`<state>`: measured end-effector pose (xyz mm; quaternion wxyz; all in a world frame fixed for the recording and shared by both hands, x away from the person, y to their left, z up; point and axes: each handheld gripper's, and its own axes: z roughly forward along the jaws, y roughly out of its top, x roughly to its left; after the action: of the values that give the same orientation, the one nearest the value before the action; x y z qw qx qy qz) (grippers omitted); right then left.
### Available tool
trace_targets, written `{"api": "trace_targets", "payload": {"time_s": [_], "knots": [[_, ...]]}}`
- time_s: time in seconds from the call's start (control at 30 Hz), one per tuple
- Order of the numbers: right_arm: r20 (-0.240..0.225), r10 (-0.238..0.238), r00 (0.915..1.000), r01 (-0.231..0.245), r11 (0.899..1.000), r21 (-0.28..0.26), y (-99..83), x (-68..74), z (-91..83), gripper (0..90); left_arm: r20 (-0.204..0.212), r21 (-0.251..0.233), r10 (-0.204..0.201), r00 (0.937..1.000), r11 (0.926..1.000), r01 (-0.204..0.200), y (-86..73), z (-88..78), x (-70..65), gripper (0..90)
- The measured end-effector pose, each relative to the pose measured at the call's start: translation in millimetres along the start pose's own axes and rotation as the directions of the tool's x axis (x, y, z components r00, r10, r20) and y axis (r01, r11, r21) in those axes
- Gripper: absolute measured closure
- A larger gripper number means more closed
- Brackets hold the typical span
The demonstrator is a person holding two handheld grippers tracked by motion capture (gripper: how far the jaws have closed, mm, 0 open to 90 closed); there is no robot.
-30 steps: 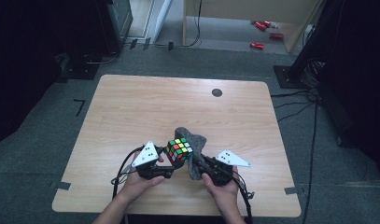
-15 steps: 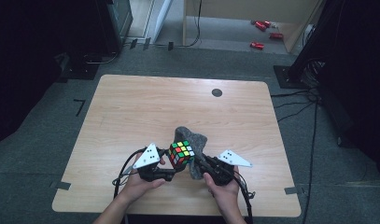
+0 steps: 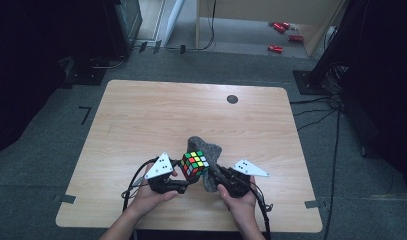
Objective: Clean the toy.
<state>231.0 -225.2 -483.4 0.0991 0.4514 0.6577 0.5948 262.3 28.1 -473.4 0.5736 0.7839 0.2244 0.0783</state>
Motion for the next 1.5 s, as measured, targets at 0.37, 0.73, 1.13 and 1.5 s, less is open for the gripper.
{"api": "trace_targets", "payload": {"time_s": [0.37,0.73,1.13,1.5], "knots": [[-0.042,0.001,0.9991,-0.001,1.0,0.0,6.5,-0.5,-4.9,76.0,0.011,0.006,-0.008,0.9999,0.9999,0.008,-1.1,-2.4,5.1,35.2],[0.073,-0.115,0.9906,0.109,0.991,0.082,3.3,-12.3,-3.3,72.4,-0.068,0.017,-0.088,0.9938,0.9959,0.089,-1.3,-7.1,19.5,35.2],[0.238,-0.213,0.9475,0.165,0.964,0.207,-7.7,-35.1,1.1,43.6,-0.166,0.064,-0.162,0.9728,0.9826,0.174,-1.4,-8.5,30.4,35.2],[0.233,-0.23,0.9451,0.208,0.972,0.114,2.6,-28.9,-9.3,23.1,-0.187,0.059,-0.183,0.9651,0.9786,0.197,2.0,-13.4,35.2,35.1]]}}
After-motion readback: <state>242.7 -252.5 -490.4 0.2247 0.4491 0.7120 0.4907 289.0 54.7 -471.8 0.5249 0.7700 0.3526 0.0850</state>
